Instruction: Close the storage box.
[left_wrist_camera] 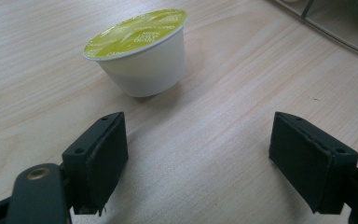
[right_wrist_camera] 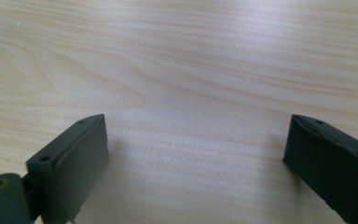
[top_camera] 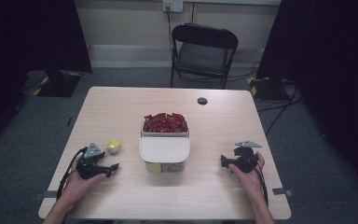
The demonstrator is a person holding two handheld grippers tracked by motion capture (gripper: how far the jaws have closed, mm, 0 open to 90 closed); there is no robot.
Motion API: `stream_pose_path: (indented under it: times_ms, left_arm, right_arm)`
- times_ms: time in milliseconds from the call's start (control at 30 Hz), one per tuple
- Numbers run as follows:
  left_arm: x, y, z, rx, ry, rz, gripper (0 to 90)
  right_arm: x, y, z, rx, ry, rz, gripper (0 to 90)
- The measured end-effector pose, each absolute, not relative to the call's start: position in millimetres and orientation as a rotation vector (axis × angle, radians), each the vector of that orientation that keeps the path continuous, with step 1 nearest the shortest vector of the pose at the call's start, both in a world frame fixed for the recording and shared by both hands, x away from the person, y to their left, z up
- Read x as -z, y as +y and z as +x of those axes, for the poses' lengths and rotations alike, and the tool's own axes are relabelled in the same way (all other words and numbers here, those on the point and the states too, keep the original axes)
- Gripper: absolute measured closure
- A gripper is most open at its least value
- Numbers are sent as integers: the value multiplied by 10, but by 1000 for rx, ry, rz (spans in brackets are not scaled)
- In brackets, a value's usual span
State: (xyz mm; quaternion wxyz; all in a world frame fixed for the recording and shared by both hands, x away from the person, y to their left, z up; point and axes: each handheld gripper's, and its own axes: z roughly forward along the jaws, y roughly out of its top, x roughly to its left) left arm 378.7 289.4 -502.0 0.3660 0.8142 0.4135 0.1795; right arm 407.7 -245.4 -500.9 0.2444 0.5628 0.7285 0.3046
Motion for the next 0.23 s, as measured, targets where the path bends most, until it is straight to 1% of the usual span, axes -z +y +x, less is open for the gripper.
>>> stream_pose_path:
  times_ms: [233]
  left_arm:
    - [5020, 2895, 3787, -461, 1063, 2093, 189]
  right_arm:
    - [5013, -2456, 4076, -835, 1986, 1538, 45]
